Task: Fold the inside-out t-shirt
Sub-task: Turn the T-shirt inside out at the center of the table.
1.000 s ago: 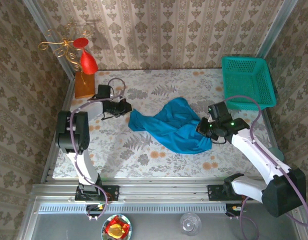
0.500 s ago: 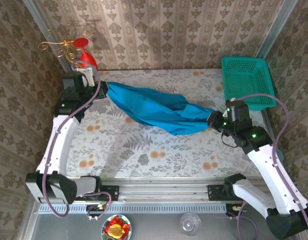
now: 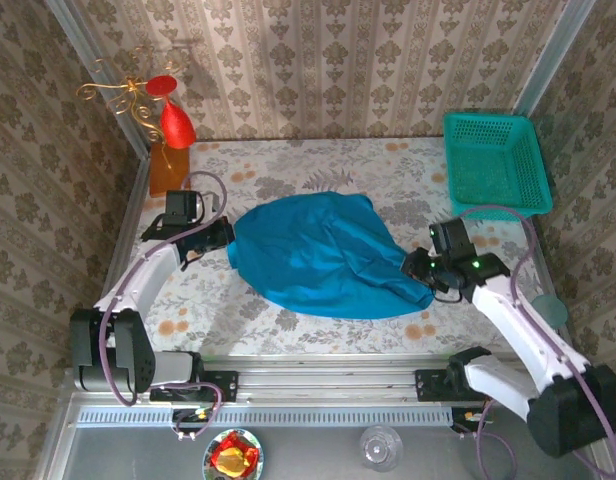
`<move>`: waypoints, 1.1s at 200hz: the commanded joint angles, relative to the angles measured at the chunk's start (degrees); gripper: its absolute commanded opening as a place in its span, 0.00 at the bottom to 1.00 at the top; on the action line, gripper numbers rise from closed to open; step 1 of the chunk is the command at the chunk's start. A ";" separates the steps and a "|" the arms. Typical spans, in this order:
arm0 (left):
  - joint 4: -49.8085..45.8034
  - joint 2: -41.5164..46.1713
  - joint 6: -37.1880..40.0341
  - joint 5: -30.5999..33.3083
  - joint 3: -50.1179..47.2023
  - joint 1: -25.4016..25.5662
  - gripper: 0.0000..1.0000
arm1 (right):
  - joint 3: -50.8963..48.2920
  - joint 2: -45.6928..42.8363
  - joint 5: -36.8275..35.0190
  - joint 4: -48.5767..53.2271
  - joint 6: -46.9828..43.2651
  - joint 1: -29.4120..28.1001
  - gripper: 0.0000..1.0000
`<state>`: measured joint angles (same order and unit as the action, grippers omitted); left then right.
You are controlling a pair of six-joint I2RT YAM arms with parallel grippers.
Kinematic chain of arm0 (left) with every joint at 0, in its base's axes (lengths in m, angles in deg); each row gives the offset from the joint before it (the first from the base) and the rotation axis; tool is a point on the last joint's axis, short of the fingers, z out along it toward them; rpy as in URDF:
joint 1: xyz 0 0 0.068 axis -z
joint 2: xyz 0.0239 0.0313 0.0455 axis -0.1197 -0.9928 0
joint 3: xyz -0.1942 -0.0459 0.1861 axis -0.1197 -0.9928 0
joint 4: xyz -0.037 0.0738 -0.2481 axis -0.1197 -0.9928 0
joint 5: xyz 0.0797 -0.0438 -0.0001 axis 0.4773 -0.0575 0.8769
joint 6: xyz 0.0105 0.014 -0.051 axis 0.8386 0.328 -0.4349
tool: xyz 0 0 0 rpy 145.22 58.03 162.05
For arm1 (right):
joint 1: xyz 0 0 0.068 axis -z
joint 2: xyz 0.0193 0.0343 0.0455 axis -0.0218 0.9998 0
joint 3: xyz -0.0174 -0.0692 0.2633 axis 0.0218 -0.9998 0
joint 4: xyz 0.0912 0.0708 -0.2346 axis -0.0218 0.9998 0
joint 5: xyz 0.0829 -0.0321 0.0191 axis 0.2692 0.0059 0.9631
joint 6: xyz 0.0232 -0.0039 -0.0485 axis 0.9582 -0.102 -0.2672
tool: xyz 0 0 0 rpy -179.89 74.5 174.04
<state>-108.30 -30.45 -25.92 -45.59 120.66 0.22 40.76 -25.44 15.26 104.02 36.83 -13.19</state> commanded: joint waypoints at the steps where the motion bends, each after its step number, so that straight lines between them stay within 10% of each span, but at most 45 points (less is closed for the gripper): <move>1: 2.08 0.22 -0.57 -1.50 0.69 0.20 0.00 | 4.63 7.14 4.85 -0.89 -12.88 -0.65 0.30; 133: 0.97 1.61 0.02 -1.15 0.34 0.07 0.00 | 23.19 45.25 -2.00 0.95 -18.37 -5.14 0.54; 220: 0.74 1.26 0.42 -0.89 0.63 -0.06 0.00 | 16.45 31.16 -8.43 6.42 -14.74 -6.04 0.09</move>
<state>-106.74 -30.45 -25.92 -46.40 120.66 0.22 59.03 10.56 9.65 106.78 20.72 -18.85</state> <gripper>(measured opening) 0.050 0.166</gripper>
